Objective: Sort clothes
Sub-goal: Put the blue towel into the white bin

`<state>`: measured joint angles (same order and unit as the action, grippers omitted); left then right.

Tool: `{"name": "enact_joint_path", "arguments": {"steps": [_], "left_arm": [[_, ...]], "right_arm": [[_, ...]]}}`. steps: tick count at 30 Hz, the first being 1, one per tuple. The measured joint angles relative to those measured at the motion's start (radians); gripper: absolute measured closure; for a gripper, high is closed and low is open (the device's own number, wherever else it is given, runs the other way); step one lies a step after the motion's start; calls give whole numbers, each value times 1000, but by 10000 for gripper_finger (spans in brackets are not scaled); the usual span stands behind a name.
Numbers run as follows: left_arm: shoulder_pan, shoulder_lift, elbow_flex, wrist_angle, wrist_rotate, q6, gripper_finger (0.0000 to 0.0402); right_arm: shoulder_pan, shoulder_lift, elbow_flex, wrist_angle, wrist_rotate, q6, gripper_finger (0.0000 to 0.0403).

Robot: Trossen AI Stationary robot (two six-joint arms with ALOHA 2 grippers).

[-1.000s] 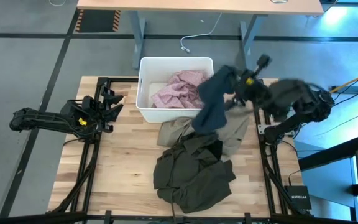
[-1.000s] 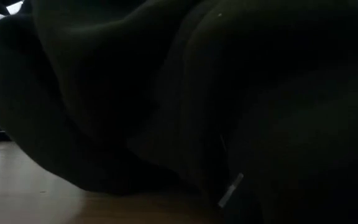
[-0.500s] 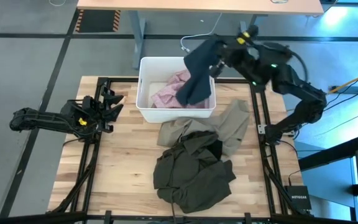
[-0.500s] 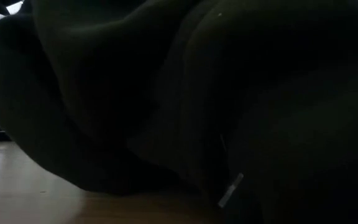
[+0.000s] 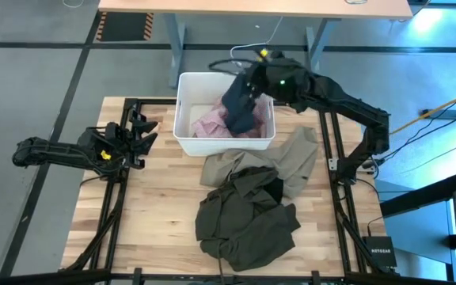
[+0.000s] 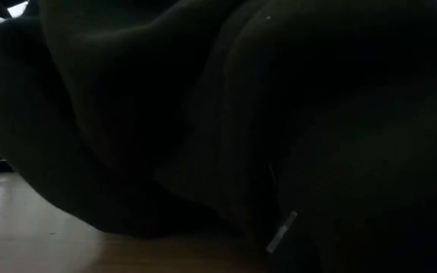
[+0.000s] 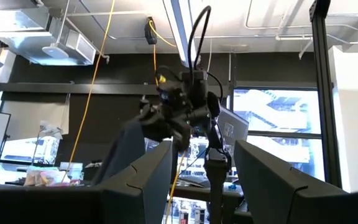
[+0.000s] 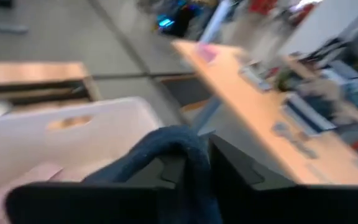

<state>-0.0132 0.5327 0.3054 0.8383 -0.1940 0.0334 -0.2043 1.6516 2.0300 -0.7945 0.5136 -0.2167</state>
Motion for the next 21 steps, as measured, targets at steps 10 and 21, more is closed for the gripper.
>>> {"name": "enact_joint_path", "arguments": {"steps": [10,21], "left_arm": [[0,0,0,-16,0,0,231],[0,0,0,-16,0,-5,231]], "right_arm": [[1,-24,0,-207,-79,33,186],[1,-45,0,-537,-142,139,162]]}}
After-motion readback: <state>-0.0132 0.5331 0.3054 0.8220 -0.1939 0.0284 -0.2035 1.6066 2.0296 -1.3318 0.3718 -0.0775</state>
